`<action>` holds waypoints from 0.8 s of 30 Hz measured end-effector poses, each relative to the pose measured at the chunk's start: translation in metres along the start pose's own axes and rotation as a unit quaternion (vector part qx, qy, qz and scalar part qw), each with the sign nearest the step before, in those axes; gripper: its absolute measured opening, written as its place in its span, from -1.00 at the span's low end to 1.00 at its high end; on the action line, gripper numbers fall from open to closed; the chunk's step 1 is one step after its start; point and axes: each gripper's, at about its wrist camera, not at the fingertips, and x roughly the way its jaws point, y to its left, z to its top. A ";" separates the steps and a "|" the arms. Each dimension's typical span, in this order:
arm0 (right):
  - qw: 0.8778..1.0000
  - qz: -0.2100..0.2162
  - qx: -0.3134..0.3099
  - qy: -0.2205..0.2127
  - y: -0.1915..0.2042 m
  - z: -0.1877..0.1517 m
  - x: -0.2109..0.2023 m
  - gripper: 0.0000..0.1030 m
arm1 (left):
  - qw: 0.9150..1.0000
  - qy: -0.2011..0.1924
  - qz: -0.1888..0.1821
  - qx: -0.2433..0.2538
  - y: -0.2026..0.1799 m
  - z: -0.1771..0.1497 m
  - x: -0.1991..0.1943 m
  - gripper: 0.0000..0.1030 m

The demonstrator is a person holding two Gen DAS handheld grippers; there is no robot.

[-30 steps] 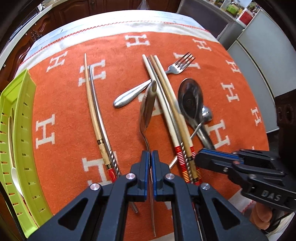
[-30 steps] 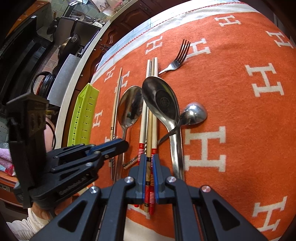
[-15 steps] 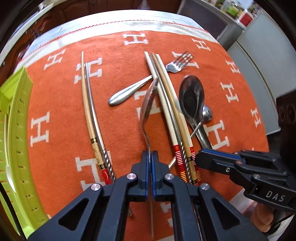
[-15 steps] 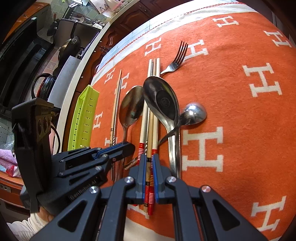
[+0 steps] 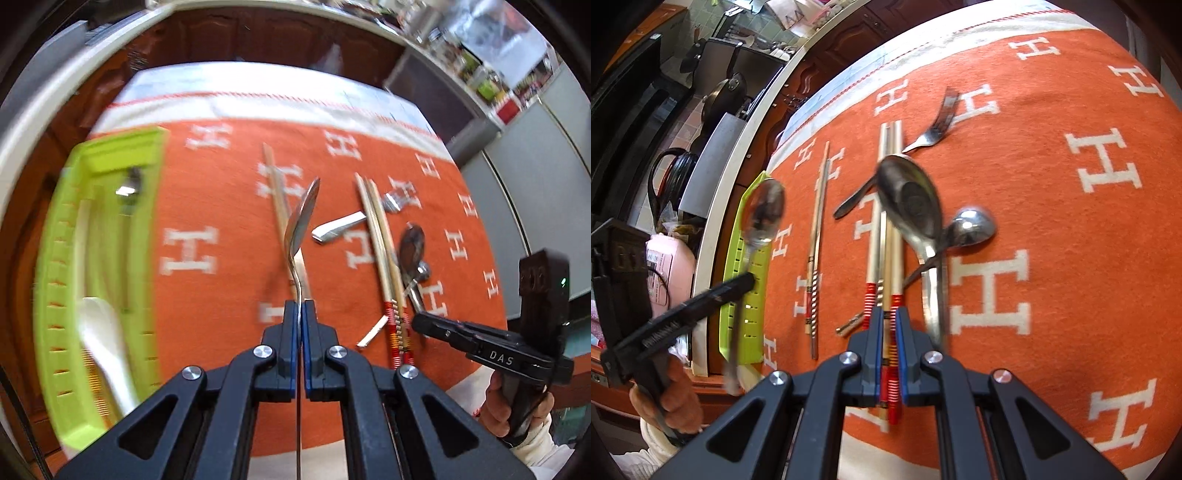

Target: Organize utensils

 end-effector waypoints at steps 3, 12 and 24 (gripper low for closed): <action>1.000 0.000 -0.013 0.005 0.014 0.001 0.005 -0.86 | 0.999 -0.023 0.015 -0.021 0.023 0.000 -0.024 -1.00; 0.998 -0.016 -0.052 0.019 0.061 0.015 0.031 -0.87 | 0.993 -0.051 0.048 -0.095 0.107 -0.009 -0.046 -1.00; 0.996 -0.055 -0.057 0.026 0.086 0.038 0.061 -0.87 | 0.985 -0.038 0.010 -0.169 0.153 -0.012 0.002 -1.00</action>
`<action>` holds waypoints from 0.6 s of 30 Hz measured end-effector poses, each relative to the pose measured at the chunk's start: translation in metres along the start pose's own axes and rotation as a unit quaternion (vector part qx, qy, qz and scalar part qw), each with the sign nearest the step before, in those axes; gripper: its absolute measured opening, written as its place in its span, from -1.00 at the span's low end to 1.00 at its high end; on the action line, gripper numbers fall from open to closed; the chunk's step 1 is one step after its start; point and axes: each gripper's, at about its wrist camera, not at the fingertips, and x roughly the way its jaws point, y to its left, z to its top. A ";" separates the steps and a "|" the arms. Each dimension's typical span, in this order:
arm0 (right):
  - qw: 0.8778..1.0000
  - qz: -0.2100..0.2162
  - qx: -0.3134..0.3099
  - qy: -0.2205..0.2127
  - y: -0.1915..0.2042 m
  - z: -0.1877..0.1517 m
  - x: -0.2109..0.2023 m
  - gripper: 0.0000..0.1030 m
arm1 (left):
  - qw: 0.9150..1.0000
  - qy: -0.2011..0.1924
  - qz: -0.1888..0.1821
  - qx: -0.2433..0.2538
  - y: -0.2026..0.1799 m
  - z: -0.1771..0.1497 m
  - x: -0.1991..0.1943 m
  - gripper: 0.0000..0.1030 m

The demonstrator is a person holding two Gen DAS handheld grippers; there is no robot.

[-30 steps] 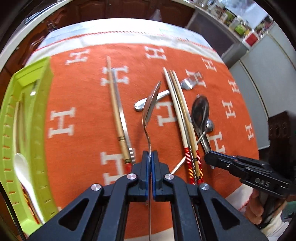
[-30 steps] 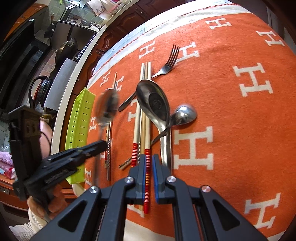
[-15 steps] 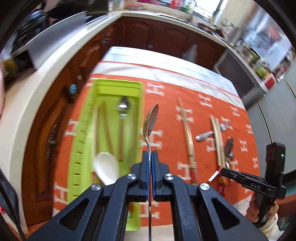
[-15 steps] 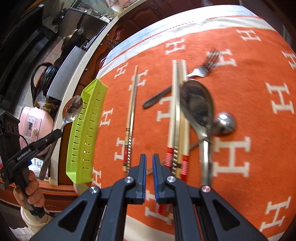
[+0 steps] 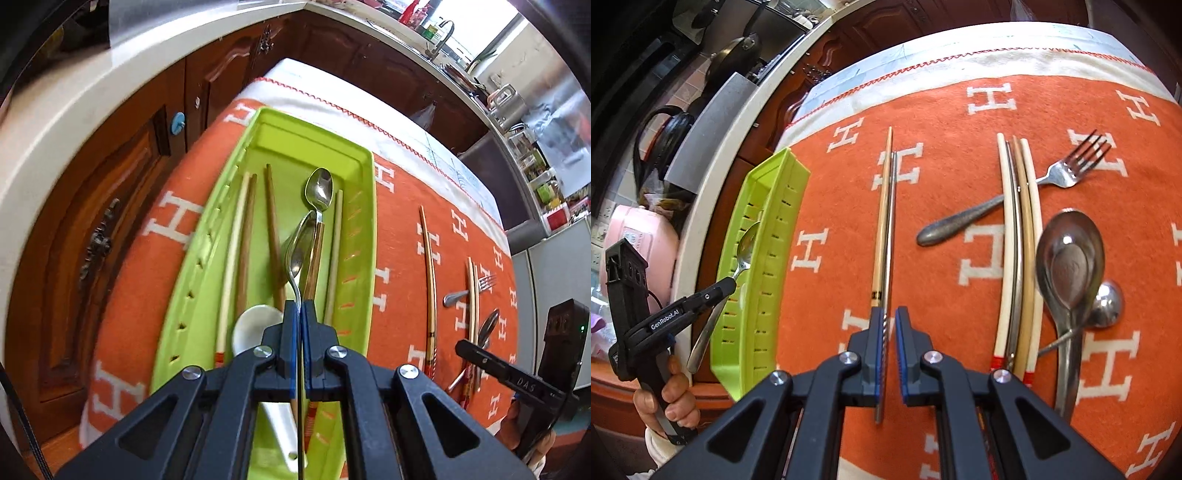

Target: Organize utensils

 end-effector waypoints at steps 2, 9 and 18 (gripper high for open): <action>1.000 -0.010 0.000 0.003 0.003 0.002 0.005 -0.86 | 1.000 0.007 -0.010 -0.004 -0.003 0.001 0.008 -1.00; 0.999 -0.040 0.008 0.010 0.002 0.010 0.018 -0.86 | 0.999 0.025 -0.017 0.016 -0.017 -0.006 0.032 -0.98; 0.999 -0.041 0.007 0.013 0.004 0.014 0.023 -0.86 | 1.000 0.013 -0.014 0.020 -0.011 -0.011 0.028 -0.64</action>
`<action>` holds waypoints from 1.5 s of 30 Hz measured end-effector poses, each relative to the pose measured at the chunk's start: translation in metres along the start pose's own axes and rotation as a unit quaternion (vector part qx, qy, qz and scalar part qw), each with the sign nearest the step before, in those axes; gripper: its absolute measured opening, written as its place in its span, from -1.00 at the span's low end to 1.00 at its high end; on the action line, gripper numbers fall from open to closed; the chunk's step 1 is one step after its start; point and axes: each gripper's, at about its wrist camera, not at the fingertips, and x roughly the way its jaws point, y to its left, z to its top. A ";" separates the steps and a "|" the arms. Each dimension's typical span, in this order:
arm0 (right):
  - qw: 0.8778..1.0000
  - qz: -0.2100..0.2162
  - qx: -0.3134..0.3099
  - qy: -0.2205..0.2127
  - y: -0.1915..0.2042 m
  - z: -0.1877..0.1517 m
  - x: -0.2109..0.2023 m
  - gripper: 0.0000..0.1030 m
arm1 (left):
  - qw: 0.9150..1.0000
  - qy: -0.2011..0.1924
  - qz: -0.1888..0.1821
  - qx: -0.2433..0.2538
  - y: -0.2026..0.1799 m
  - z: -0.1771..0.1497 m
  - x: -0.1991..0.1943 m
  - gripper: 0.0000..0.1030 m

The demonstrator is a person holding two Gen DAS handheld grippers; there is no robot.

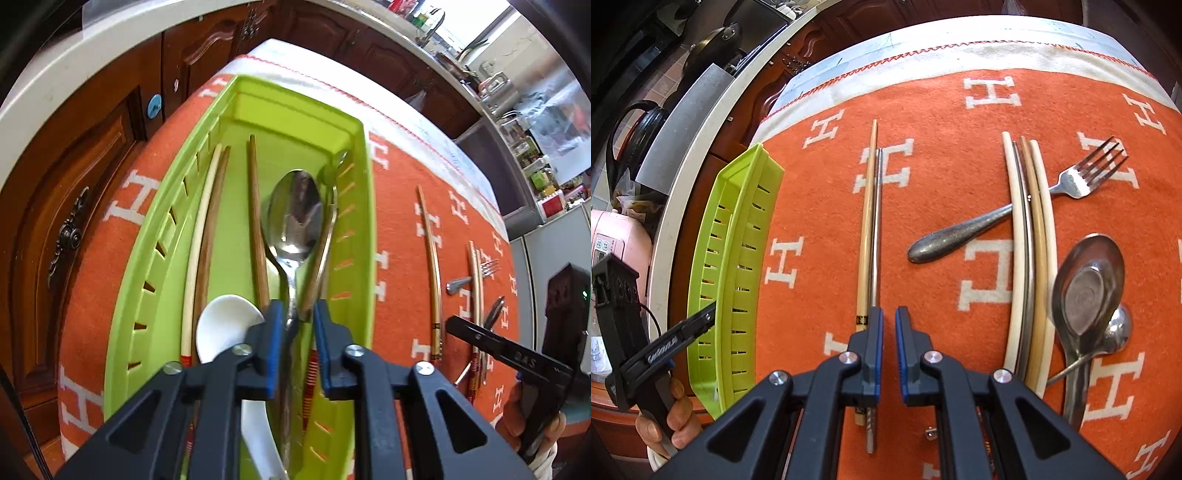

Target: Organize utensils

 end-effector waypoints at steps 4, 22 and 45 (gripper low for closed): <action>1.000 0.000 -0.001 0.002 0.000 0.001 0.000 -0.86 | 1.000 -0.017 0.014 0.020 -0.010 -0.003 -0.013 -0.47; 0.997 -0.054 -0.055 0.001 0.029 0.005 0.011 -0.85 | 1.000 -0.014 0.008 0.026 -0.013 -0.009 -0.027 -0.13; 0.996 0.081 0.033 -0.014 0.048 0.007 -0.029 -0.90 | 0.993 -0.047 0.081 0.070 -0.012 -0.027 -0.064 0.35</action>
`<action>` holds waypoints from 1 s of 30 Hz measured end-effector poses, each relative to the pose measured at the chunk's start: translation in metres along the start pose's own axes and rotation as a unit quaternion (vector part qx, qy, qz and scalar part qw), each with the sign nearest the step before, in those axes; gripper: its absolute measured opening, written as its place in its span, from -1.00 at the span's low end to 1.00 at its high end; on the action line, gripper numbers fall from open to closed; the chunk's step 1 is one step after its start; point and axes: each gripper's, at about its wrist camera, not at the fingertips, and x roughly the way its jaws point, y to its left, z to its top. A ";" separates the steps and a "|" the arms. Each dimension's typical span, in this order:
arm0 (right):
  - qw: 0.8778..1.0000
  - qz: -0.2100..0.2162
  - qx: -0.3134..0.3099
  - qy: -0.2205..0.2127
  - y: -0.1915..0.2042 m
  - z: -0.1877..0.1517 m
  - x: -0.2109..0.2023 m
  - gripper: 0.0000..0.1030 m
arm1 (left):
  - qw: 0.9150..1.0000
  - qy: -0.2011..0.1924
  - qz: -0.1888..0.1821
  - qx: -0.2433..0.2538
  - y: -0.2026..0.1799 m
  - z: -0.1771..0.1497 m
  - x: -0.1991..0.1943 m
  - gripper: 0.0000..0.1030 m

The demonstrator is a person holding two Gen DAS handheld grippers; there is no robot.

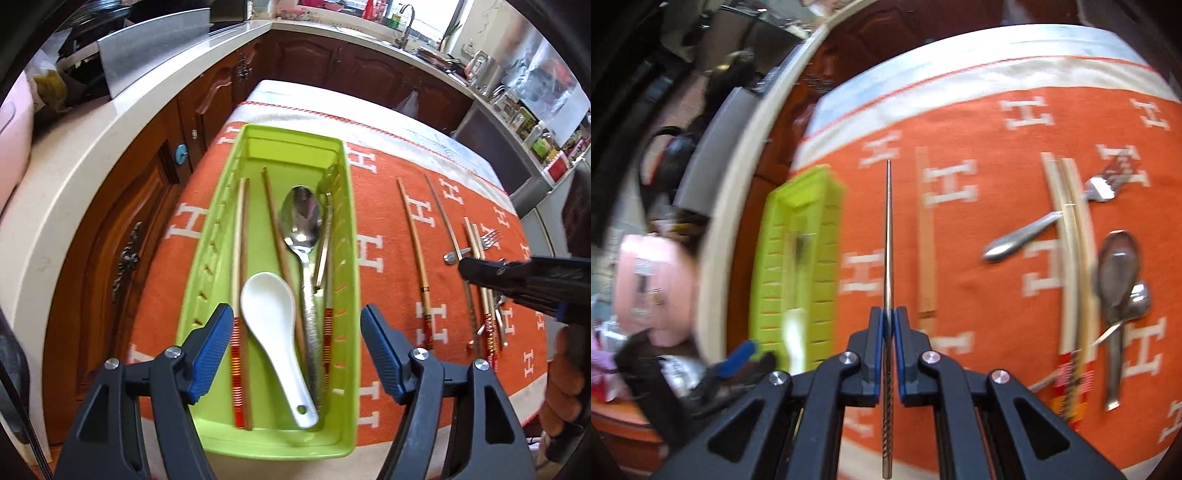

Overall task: Organize utensils
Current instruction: 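Lower the metal-tipped chopstick into the tray with the right tool while the left tool opens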

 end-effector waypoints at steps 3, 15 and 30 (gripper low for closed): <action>1.000 0.024 -0.016 0.005 0.026 -0.002 0.005 -0.90 | 1.000 0.003 0.016 -0.002 0.005 -0.004 -0.003 0.38; 0.998 0.031 -0.014 0.052 0.067 0.002 0.074 -0.87 | 0.998 0.012 0.046 -0.027 0.031 -0.028 -0.010 0.39; 0.998 -0.016 -0.064 0.004 0.044 -0.001 0.029 -0.87 | 1.000 0.012 0.022 0.007 -0.009 -0.018 -0.014 0.39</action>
